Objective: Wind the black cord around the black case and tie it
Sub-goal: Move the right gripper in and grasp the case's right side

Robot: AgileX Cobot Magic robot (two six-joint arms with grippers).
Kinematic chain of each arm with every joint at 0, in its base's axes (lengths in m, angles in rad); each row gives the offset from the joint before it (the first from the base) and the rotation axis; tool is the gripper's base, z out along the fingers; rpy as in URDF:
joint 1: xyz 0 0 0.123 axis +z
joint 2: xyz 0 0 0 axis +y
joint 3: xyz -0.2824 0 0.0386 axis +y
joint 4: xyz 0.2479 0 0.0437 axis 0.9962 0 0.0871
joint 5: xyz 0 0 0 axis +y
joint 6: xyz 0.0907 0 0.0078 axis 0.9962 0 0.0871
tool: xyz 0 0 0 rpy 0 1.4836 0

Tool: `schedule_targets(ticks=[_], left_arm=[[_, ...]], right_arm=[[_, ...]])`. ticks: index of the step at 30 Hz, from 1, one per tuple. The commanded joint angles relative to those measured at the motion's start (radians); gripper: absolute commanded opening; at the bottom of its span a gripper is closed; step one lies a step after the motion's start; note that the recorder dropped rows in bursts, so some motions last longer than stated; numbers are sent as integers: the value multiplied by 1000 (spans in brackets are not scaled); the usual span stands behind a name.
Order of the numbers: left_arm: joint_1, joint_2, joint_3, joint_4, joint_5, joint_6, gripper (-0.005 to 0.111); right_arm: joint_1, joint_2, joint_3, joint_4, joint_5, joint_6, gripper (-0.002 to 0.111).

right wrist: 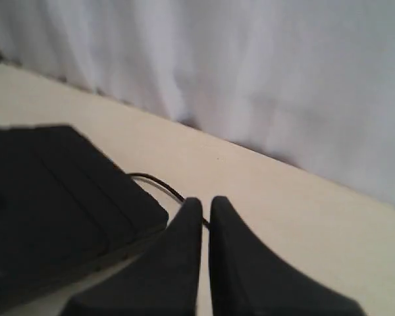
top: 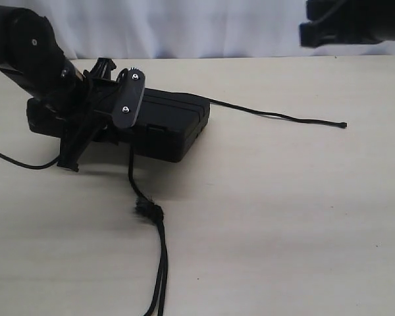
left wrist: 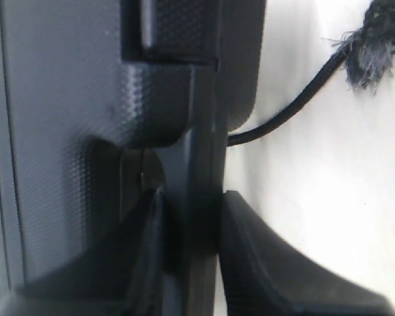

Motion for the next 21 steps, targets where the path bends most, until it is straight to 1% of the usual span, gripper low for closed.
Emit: schedule_targets(ticks=[1, 3, 4, 8, 9, 10, 12, 15, 17, 19, 21], left_arm=[[-4, -24, -7, -20, -34, -2, 0], [-4, -24, -7, -20, -34, -2, 0], [-4, -24, -7, -20, -34, -2, 0], [-4, -24, -7, -16, -44, -2, 0], [-4, -24, -7, -16, -47, -2, 0], [-4, -24, -7, -16, -49, -2, 0], [-4, -24, -7, -16, -49, -2, 0], [-4, -24, -7, -16, -49, -2, 0], [-4, -24, -7, -16, -49, -2, 0], [-4, -24, -7, -16, -52, -2, 0], [-4, -24, -7, -16, -52, -2, 0]], right_arm=[[79, 111, -26, -31, -133, -344, 5], [98, 158, -26, -31, -234, -475, 5], [102, 178, -26, -31, -276, -539, 8], [142, 238, -26, -31, -322, -774, 24], [151, 248, -26, -31, -322, -802, 28], [160, 259, -26, -31, -325, -822, 32], [179, 286, -26, -31, -344, -834, 44], [204, 325, -26, -24, -374, -832, 65], [219, 345, -26, -24, -362, -831, 77], [243, 360, -26, -24, -343, -831, 83], [265, 367, -26, -29, -310, -835, 84]])
